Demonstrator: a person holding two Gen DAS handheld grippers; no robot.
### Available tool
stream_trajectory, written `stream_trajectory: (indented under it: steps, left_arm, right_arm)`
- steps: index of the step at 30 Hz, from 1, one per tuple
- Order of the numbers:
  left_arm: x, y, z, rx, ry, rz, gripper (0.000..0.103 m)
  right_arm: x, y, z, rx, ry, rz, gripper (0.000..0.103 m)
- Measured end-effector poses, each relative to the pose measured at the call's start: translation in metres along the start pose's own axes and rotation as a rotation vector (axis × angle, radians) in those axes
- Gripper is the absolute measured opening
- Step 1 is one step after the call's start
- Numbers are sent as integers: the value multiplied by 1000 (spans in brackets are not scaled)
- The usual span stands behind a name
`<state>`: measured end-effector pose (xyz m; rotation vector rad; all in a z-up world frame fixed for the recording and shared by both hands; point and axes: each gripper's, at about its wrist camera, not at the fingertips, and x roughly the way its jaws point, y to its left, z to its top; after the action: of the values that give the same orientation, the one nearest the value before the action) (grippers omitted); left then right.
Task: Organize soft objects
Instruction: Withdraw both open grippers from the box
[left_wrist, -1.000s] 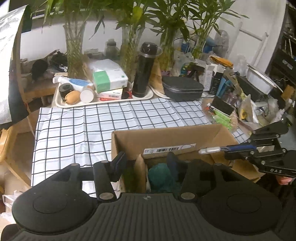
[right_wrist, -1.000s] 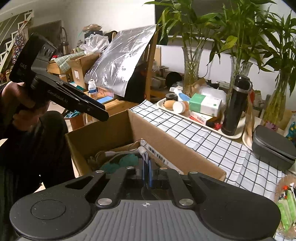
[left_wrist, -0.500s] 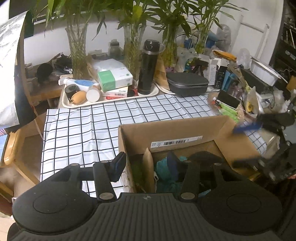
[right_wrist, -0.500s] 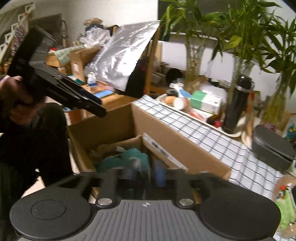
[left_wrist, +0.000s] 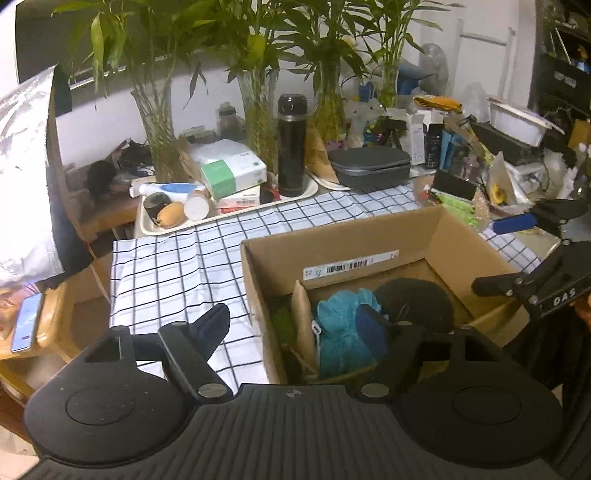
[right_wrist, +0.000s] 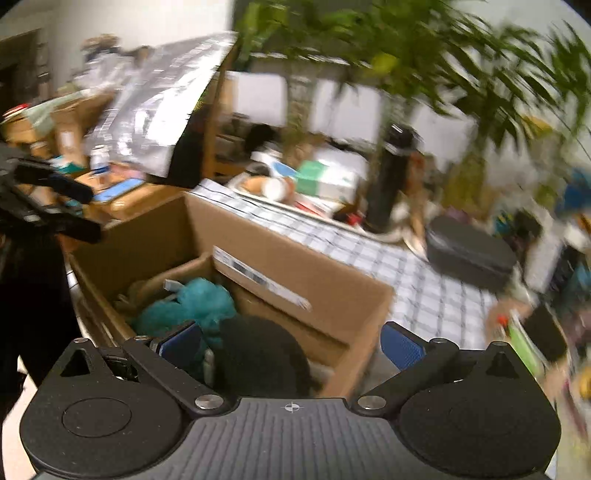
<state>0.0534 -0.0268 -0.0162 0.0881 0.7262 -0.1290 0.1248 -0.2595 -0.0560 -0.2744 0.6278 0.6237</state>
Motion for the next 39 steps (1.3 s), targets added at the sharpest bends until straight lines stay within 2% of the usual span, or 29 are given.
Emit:
stream_trajectory:
  steps: [4, 6, 10, 12, 14, 25, 33, 39]
  left_arm:
    - [0, -4, -8, 26, 18, 22, 78]
    - [1, -3, -13, 24, 29, 14, 83]
    - [5, 4, -21, -42, 62, -32, 88]
    - [7, 6, -23, -65, 73, -48, 99]
    - [7, 7, -24, -68, 73, -47, 103]
    - [8, 0, -19, -27, 51, -48, 103]
    - [12, 4, -14, -45, 23, -55, 103]
    - [21, 1, -18, -20, 34, -13, 103]
  right_arm:
    - [-11, 1, -11, 66, 22, -16, 103]
    - [-16, 5, -15, 70, 25, -12, 103]
    - [-22, 12, -21, 78, 33, 11, 103]
    - [-23, 16, -22, 70, 41, 19, 103]
    - [-24, 19, -23, 57, 45, 17, 103]
    - [-22, 17, -24, 65, 52, 13, 103]
    - [-24, 10, -23, 111, 26, 0, 103]
    - [-22, 6, -22, 140, 32, -10, 103]
